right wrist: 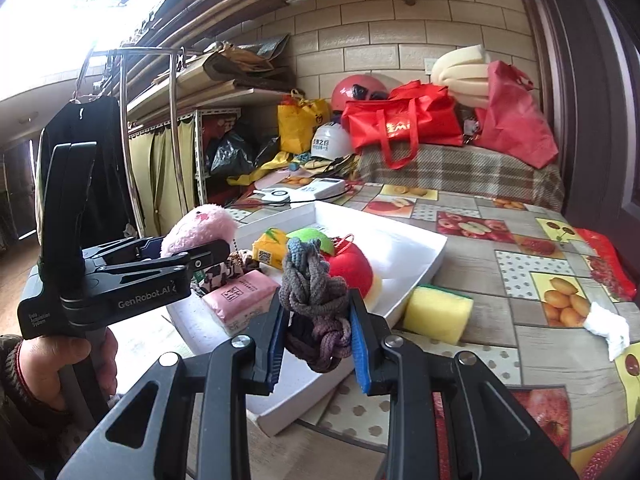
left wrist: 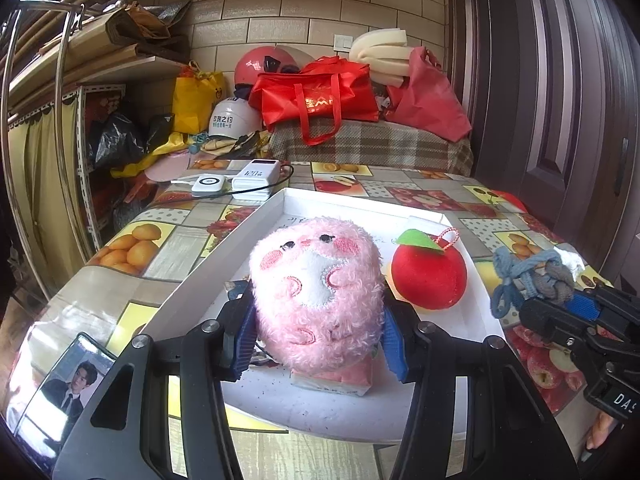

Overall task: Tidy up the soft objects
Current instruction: 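Lower both items into the tray and open both tools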

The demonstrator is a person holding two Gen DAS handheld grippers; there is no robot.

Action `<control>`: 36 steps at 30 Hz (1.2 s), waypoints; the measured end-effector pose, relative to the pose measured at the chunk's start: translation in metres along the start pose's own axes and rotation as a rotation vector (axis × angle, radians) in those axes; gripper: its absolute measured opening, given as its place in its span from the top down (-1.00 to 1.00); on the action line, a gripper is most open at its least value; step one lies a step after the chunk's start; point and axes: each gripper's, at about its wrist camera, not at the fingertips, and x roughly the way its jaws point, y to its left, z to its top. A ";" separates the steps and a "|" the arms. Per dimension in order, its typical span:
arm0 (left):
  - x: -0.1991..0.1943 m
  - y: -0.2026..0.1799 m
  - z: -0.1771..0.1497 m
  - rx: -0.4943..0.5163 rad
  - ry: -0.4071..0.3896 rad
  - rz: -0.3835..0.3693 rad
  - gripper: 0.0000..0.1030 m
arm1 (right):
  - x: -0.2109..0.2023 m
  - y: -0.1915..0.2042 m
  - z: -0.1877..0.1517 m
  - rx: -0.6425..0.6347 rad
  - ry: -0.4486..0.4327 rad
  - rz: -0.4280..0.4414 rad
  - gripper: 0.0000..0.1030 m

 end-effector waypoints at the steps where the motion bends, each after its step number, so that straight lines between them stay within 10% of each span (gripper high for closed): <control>1: 0.000 0.000 0.000 -0.001 0.001 -0.002 -0.01 | 0.002 0.000 0.000 0.006 0.006 0.002 0.46; 36: 0.056 0.010 0.016 0.024 0.117 0.011 -0.04 | 0.085 -0.005 0.014 0.082 0.168 0.005 0.46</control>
